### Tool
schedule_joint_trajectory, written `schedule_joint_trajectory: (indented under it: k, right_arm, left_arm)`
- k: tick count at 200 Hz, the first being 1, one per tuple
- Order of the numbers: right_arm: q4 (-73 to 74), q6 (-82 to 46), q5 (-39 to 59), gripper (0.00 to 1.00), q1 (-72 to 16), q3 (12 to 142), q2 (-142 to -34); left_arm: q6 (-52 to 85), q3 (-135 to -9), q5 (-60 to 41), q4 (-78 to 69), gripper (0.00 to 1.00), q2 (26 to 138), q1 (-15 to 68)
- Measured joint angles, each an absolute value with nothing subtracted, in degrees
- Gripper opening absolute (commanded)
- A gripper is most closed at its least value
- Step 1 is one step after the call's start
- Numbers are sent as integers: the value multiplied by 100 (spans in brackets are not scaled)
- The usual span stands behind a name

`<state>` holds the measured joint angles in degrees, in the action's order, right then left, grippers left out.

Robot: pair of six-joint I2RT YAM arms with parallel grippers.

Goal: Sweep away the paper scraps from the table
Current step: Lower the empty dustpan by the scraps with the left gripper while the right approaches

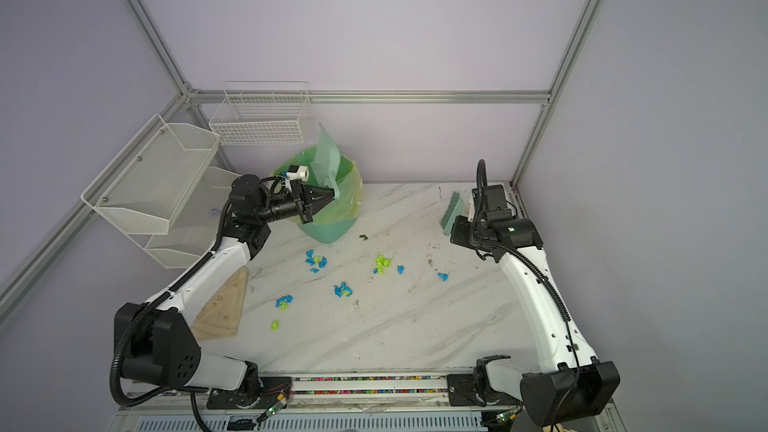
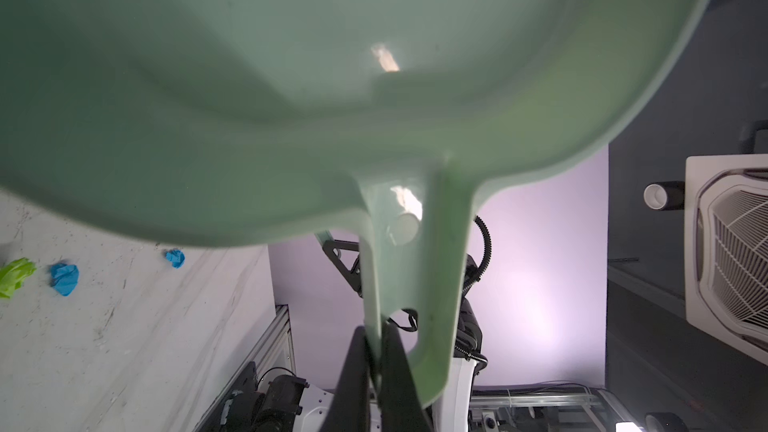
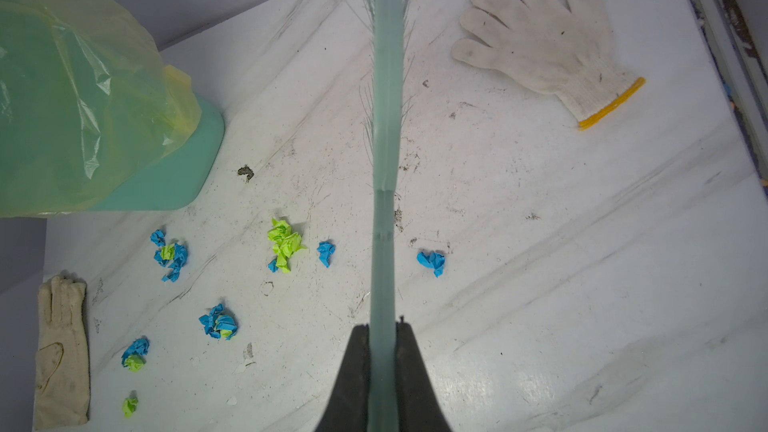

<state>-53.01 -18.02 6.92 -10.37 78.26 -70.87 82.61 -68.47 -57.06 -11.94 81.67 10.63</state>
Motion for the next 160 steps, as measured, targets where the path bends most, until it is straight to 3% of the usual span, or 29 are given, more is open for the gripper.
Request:
schedule_joint_trajectory:
  k: [51, 101, 160]
  right_arm:
    - [-5369, -1876, 617, 0, -1037, 7826, -7094]
    - [-5537, -1879, 220, 0, -1037, 7647, -7091]
    - [-5833, -1885, -93, 0, -1037, 7583, -7094]
  left_arm:
    - [6267, -7806, -5603, 1186, 0, 7896, 1070]
    - [4768, -7933, -5085, 3166, 0, 7894, 1192]
    - [3284, -8355, -3649, 5177, 0, 7572, 2311]
